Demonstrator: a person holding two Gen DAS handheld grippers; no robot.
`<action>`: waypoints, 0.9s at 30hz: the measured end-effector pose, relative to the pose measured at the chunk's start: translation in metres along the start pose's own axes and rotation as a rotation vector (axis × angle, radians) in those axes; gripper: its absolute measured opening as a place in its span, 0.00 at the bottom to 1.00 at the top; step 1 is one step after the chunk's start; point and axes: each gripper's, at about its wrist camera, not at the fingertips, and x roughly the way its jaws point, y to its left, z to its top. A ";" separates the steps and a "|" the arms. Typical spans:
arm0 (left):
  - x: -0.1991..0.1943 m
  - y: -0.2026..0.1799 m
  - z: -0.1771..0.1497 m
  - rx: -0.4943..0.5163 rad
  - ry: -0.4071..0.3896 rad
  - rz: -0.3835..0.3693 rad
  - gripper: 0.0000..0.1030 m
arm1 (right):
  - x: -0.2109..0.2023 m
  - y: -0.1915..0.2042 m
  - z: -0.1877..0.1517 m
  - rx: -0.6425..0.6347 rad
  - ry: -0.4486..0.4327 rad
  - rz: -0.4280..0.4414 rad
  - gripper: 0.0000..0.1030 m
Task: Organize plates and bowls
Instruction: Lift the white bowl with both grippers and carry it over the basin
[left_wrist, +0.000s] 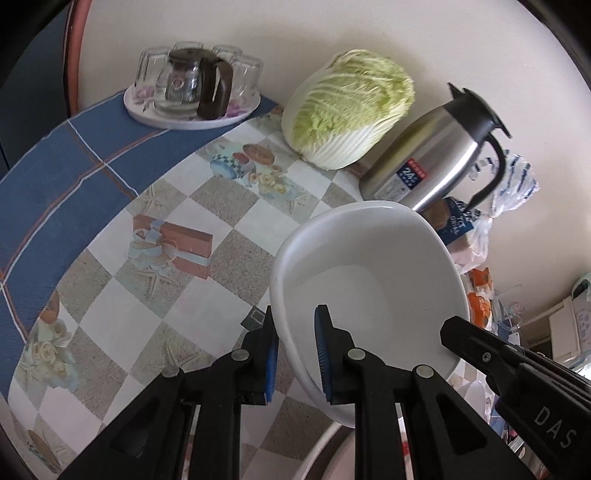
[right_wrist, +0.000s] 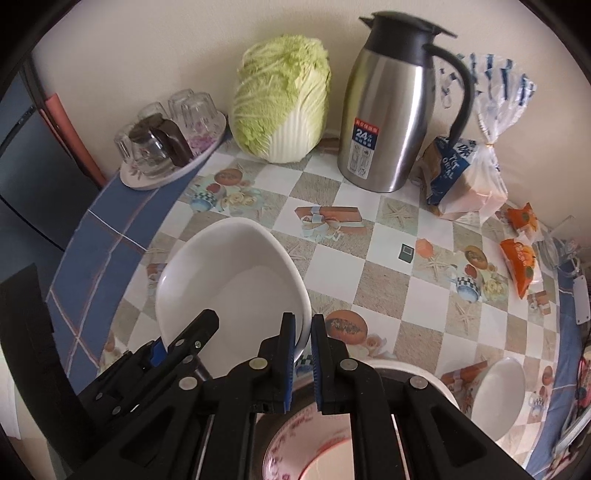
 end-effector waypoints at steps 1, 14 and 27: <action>-0.004 -0.002 -0.001 0.007 -0.004 -0.001 0.19 | -0.005 -0.001 -0.002 0.002 -0.005 0.004 0.09; -0.045 -0.039 -0.025 0.111 -0.043 -0.010 0.19 | -0.054 -0.030 -0.041 0.084 -0.080 0.021 0.10; -0.074 -0.066 -0.055 0.214 -0.080 0.003 0.19 | -0.086 -0.058 -0.091 0.167 -0.171 0.035 0.10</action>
